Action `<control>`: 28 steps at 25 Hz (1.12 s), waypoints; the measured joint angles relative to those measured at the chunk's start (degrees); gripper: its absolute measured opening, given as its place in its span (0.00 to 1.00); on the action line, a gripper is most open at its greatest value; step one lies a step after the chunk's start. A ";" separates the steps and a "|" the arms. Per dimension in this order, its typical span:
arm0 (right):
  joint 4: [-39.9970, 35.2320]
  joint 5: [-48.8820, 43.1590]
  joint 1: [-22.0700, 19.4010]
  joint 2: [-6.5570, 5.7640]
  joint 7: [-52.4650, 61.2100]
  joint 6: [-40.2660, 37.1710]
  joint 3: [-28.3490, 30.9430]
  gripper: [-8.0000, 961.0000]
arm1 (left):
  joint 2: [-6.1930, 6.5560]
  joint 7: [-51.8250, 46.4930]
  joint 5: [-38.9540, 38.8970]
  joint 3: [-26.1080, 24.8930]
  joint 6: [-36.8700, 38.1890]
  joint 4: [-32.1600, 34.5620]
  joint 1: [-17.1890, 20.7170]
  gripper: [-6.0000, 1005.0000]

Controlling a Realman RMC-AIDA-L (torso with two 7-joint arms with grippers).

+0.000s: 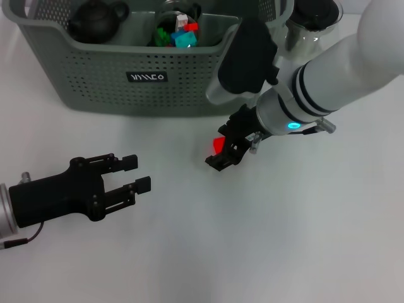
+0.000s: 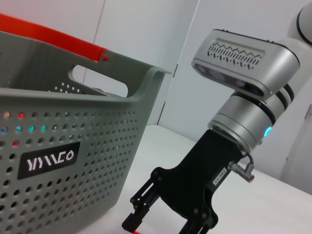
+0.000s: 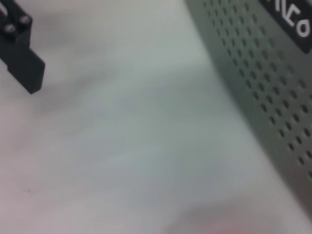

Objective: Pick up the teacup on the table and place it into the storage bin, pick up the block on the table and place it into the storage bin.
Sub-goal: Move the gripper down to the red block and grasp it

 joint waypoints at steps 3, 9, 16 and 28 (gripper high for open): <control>0.01 0.07 0.00 0.00 0.01 0.47 -1.07 0.77 | 0.00 0.01 0.00 0.00 -0.06 0.00 0.00 0.54; -1.89 0.18 -0.01 -0.27 1.77 -5.15 -0.04 0.76 | 0.00 -0.06 0.00 0.00 -0.54 0.00 0.07 0.54; -5.08 -0.05 -1.08 -0.55 2.57 -13.67 4.76 0.76 | 0.00 -0.10 0.00 0.08 -0.54 -0.08 0.05 0.54; -2.39 0.01 -0.69 -0.15 3.16 -7.96 3.05 0.75 | 0.00 -0.11 0.00 0.14 -0.54 -0.09 -0.18 0.54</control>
